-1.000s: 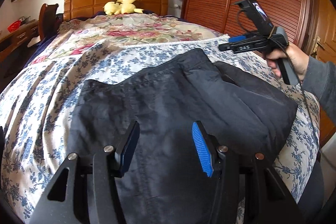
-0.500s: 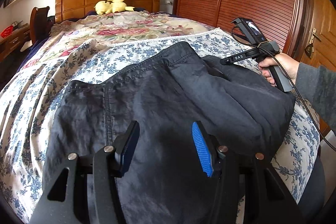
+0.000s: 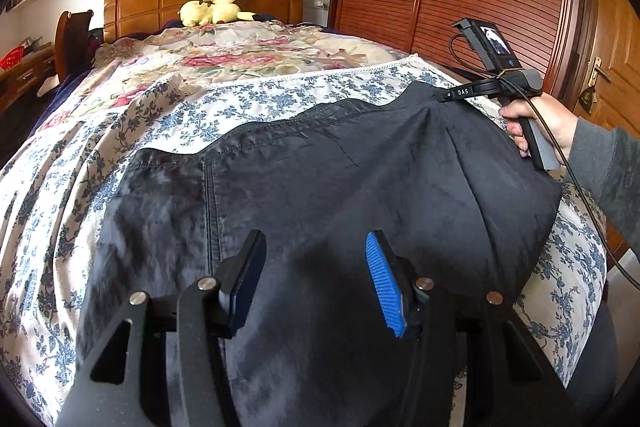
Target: Fold large clothes
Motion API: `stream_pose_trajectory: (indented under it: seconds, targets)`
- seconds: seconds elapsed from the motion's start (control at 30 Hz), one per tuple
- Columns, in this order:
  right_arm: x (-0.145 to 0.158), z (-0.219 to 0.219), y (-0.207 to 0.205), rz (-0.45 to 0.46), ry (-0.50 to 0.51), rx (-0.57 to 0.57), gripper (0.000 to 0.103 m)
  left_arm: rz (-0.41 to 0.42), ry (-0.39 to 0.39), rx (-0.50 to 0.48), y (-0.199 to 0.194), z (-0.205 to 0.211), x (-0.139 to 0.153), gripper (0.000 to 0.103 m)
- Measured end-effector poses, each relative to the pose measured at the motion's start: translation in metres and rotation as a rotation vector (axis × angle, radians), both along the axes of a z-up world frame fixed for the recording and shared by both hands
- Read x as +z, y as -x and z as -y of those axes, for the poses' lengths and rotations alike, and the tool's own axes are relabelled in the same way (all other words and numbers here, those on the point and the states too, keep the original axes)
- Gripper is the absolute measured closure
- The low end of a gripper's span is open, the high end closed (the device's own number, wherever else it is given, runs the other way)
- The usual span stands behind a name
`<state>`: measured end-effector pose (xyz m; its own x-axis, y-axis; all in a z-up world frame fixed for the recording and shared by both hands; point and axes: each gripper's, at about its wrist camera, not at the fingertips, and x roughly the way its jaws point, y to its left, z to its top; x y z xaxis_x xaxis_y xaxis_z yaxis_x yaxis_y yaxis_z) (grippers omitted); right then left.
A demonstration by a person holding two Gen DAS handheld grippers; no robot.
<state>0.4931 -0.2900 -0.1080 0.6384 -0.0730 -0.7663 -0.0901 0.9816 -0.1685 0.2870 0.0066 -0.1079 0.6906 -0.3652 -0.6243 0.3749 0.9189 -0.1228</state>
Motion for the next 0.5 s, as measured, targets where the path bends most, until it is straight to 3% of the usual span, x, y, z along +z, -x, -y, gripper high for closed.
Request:
stream_pose_trajectory:
  seconds: [0.07,0.17,0.2,0.27,0.5]
  targets:
    - [0.001,-0.002,0.002,-0.003,0.011,-0.004,0.095,0.004,0.0,-0.001,0.001,0.001,0.001,0.052]
    - [0.008,-0.009,0.01,0.008,0.018,0.005,0.077,0.009,-0.002,-0.003,0.003,0.002,0.003,0.052]
    - [0.009,-0.012,0.014,0.011,0.026,0.01,0.064,0.01,-0.002,-0.005,0.004,0.002,0.003,0.052]
    - [0.013,-0.015,0.028,0.022,0.026,0.037,0.055,0.016,-0.003,-0.007,0.006,0.003,0.005,0.052]
    - [0.018,-0.028,0.096,0.016,-0.026,0.144,0.052,0.033,-0.001,-0.003,0.012,0.003,0.012,0.052]
